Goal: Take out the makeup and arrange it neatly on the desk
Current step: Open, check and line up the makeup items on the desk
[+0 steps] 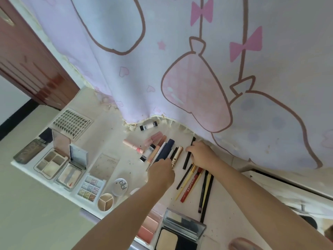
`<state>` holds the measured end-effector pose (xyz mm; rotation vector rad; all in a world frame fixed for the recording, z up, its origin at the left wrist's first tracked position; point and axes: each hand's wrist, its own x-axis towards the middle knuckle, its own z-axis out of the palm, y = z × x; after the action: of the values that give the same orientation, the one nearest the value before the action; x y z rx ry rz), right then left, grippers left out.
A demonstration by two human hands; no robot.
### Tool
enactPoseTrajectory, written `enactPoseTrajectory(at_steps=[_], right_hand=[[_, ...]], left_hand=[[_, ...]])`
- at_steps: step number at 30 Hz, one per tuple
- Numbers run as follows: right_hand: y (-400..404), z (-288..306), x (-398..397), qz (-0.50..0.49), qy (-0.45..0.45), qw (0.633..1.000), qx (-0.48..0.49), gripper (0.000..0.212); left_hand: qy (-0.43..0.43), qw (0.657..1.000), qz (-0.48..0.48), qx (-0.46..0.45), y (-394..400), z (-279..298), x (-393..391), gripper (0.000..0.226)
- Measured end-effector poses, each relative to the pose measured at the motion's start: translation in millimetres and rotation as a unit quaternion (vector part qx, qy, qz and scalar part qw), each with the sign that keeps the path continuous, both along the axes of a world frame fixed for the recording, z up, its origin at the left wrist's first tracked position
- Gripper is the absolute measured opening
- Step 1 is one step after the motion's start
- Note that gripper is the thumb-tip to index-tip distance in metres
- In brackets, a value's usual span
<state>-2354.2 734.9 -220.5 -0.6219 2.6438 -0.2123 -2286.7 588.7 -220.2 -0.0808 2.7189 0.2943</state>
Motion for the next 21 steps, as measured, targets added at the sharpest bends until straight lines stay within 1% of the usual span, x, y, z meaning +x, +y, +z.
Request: enactPoseTrajectory(at_steps=[2, 5, 6, 8, 9, 11, 12, 13, 14, 15, 16, 17, 18, 19, 20, 21], right_hand=[[3, 0, 0, 0.019, 0.014, 1.000, 0.014, 0.033], [6, -1, 0, 0.032, 0.029, 0.999, 0.017, 0.023], [8, 0, 1, 0.032, 0.024, 0.999, 0.010, 0.022], [11, 6, 4, 0.077, 0.046, 0.996, 0.012, 0.023], [13, 9, 5, 0.077, 0.056, 0.995, -0.001, 0.023], [16, 19, 10, 0.049, 0.064, 0.995, -0.066, 0.020], [16, 25, 13, 0.008, 0.065, 0.989, -0.132, 0.017], [15, 32, 17, -0.053, 0.055, 0.977, -0.199, 0.012], [15, 41, 20, -0.121, 0.036, 0.955, -0.269, 0.010], [15, 49, 25, -0.196, 0.007, 0.920, -0.339, 0.016], [15, 56, 28, -0.263, -0.028, 0.874, -0.408, 0.023], [16, 62, 31, -0.315, -0.065, 0.818, -0.477, 0.026], [17, 66, 34, -0.351, -0.104, 0.760, -0.537, 0.028], [18, 71, 36, -0.371, -0.135, 0.714, -0.578, 0.029], [19, 75, 39, -0.375, -0.157, 0.687, -0.602, 0.029], [19, 79, 43, -0.370, -0.173, 0.677, -0.613, 0.029]], left_hand=[[0.005, 1.000, -0.007, -0.001, -2, -1, 0, 0.017], [0.007, 1.000, -0.019, 0.004, -4, 1, 3, 0.022], [0.009, 1.000, -0.020, 0.009, -5, 2, 3, 0.023], [0.018, 0.999, -0.018, 0.023, -8, 6, 4, 0.025], [0.025, 0.999, -0.015, 0.032, -10, 8, 4, 0.026], [0.038, 0.997, -0.009, 0.060, -15, 13, 5, 0.025], [0.044, 0.996, -0.008, 0.077, -18, 17, 6, 0.025], [0.049, 0.994, -0.009, 0.096, -20, 20, 6, 0.025], [0.052, 0.992, -0.012, 0.115, -23, 23, 6, 0.024], [0.056, 0.989, -0.018, 0.136, -25, 27, 6, 0.024], [0.061, 0.985, -0.026, 0.158, -27, 30, 5, 0.024], [0.062, 0.981, -0.034, 0.181, -29, 34, 4, 0.025], [0.060, 0.975, -0.042, 0.208, -29, 38, 4, 0.027], [0.053, 0.969, -0.050, 0.235, -26, 43, 3, 0.031], [0.044, 0.962, -0.055, 0.263, -23, 48, 3, 0.034], [0.032, 0.955, -0.055, 0.291, -18, 52, 2, 0.035]])
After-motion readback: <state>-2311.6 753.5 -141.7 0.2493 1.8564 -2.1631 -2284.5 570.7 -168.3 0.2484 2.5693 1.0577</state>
